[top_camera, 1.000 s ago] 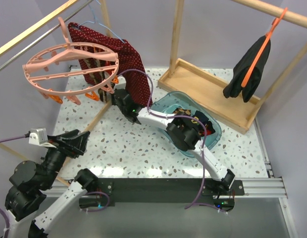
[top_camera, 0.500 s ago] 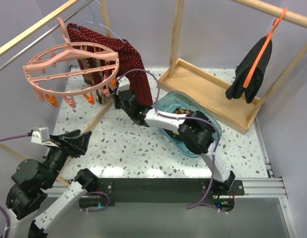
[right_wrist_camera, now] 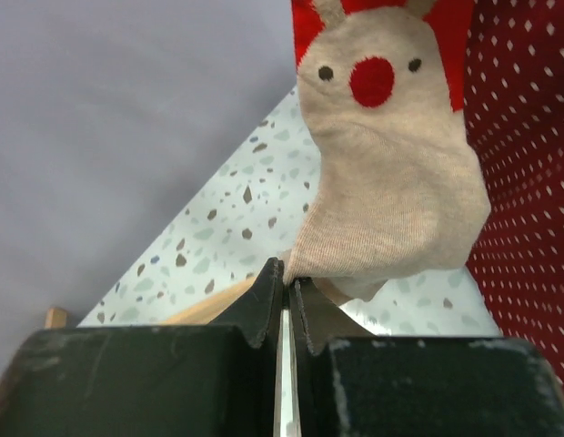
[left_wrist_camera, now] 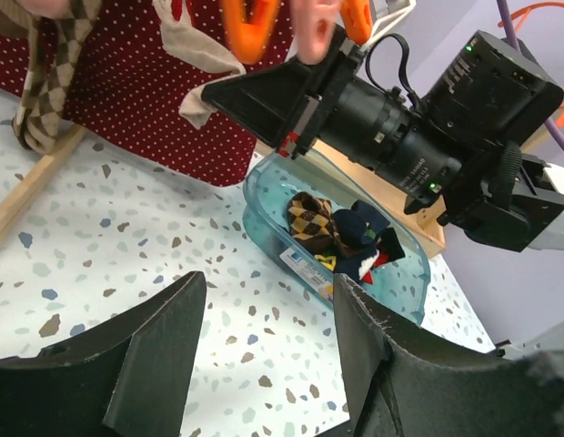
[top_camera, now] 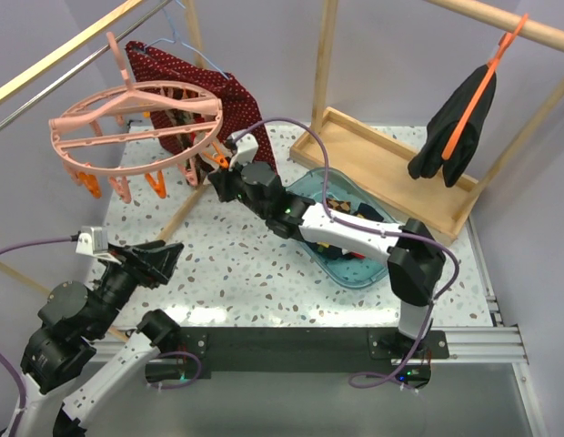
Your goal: Remove the socks clipped to the hanger
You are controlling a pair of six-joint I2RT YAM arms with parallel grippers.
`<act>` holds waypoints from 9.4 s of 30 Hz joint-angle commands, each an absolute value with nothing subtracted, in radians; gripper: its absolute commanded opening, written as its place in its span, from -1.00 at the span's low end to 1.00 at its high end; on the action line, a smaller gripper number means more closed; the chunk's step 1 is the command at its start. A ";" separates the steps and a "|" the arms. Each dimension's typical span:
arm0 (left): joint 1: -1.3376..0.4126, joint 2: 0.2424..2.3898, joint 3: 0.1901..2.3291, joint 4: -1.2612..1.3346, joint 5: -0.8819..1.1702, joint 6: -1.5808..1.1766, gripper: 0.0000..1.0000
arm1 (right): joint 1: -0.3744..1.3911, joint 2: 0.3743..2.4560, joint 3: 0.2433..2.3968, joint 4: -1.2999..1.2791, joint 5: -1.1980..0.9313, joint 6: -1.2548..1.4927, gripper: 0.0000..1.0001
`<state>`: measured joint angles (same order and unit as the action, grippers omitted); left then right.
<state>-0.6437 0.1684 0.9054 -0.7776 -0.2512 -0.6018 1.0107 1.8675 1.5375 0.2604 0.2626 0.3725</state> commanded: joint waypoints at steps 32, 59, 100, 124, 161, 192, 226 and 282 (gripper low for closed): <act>-0.655 0.308 1.002 -0.712 0.187 -0.644 0.61 | 1.310 1.500 1.554 -0.215 0.281 0.483 -1.00; -0.655 0.345 0.914 -0.661 0.043 -0.595 0.17 | 1.305 1.431 1.500 -0.183 0.032 0.617 -1.00; -0.655 0.291 0.920 -0.637 0.173 -0.626 -1.00 | 0.792 1.854 1.857 0.120 -0.667 0.517 0.66; -0.657 0.285 0.920 -0.643 0.181 -0.638 -1.00 | 0.785 1.979 1.927 0.255 -0.745 0.632 0.09; -0.655 0.336 0.936 -0.664 0.115 -0.627 -1.00 | 0.785 1.908 1.927 -0.221 -0.562 0.439 0.78; -0.657 0.373 0.911 -0.584 0.146 -0.683 -1.00 | 1.074 1.517 1.282 0.098 -0.475 0.316 0.91; -0.655 0.350 0.897 -0.632 0.094 -0.643 0.37 | 0.572 1.265 1.181 -0.535 0.130 0.345 -1.00; -0.655 0.210 0.966 -0.801 0.089 -0.638 0.37 | 0.813 2.102 1.810 0.038 -0.077 0.388 0.49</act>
<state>-0.6548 0.1989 0.9527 -0.8009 0.0986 -0.6357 0.8127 2.0884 1.7760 -0.0284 -0.0719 0.3813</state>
